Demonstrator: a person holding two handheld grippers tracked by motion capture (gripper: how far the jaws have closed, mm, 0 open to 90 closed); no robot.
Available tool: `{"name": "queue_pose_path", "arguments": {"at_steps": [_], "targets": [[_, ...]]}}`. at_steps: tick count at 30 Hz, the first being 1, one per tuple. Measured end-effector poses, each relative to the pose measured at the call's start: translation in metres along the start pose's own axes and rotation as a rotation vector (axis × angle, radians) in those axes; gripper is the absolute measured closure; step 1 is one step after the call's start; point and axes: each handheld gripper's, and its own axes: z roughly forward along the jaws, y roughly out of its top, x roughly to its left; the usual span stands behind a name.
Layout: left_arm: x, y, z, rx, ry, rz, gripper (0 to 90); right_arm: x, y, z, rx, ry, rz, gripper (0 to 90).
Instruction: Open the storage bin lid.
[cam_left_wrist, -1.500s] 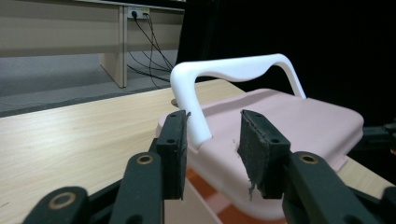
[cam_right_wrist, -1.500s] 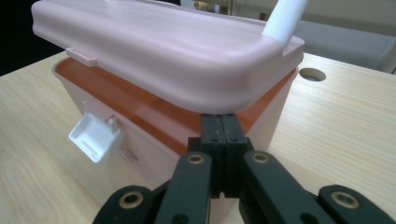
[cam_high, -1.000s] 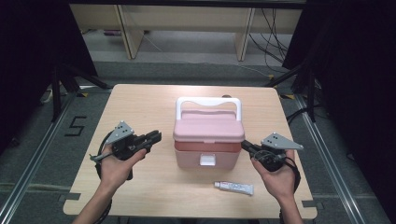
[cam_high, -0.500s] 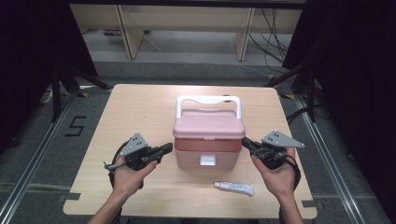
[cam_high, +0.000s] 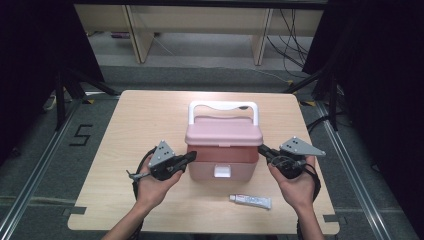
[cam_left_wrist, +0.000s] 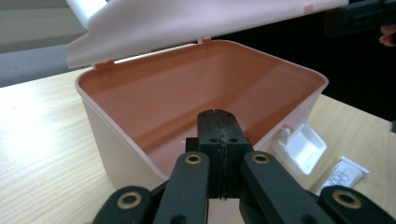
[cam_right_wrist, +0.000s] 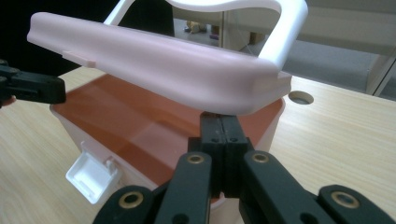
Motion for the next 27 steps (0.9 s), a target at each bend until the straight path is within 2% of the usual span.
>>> {"name": "queue_pose_path", "arguments": {"at_steps": [2,4,5,7,8,13,14,15,17,18,20,21,22,26,27], "targets": [[-0.001,-0.002,0.003,0.005,0.012,0.009,89.8,0.001,0.001,0.001,-0.004,0.010,0.018,90.0],[-0.002,-0.004,0.005,0.008,0.014,0.010,89.8,0.000,0.003,0.001,-0.014,-0.007,-0.007,90.0],[-0.003,-0.005,0.005,0.017,0.018,0.017,89.8,0.002,0.004,0.000,-0.005,-0.004,0.017,90.0],[-0.004,-0.006,0.005,0.015,0.024,0.025,89.8,0.000,0.006,0.001,-0.020,-0.007,-0.006,90.0],[-0.004,-0.006,0.006,0.012,0.027,0.029,89.8,0.001,0.007,0.001,-0.016,0.003,0.016,90.0],[-0.004,-0.008,0.006,0.006,0.032,0.028,89.8,0.002,0.014,0.002,-0.035,-0.040,0.006,90.0],[-0.004,-0.008,0.006,0.005,0.032,0.029,89.8,0.002,0.016,0.003,-0.042,-0.026,0.012,90.0],[-0.004,-0.008,0.006,0.004,0.033,0.025,89.8,0.002,0.017,0.003,-0.048,-0.042,0.009,90.0],[-0.003,-0.009,0.007,-0.006,0.028,0.023,89.8,0.001,0.021,0.004,-0.057,-0.044,0.003,90.0],[-0.003,-0.009,0.008,-0.010,0.025,0.024,89.8,0.002,0.022,0.003,-0.047,-0.047,0.017,90.0],[-0.003,-0.010,0.007,-0.002,0.035,0.031,89.7,0.000,0.026,0.005,-0.069,-0.052,0.000,90.0],[-0.003,-0.010,0.007,-0.004,0.037,0.032,89.7,0.001,0.026,0.006,-0.064,-0.052,0.019,90.0],[-0.002,-0.010,0.007,-0.006,0.037,0.032,89.7,-0.001,0.028,0.006,-0.067,-0.058,0.001,90.0],[-0.002,-0.011,0.008,-0.013,0.039,0.031,89.7,-0.001,0.033,0.008,-0.072,-0.065,0.017,90.0],[-0.002,-0.011,0.008,-0.014,0.038,0.031,89.7,-0.002,0.034,0.009,-0.084,-0.068,0.005,90.0]]}}
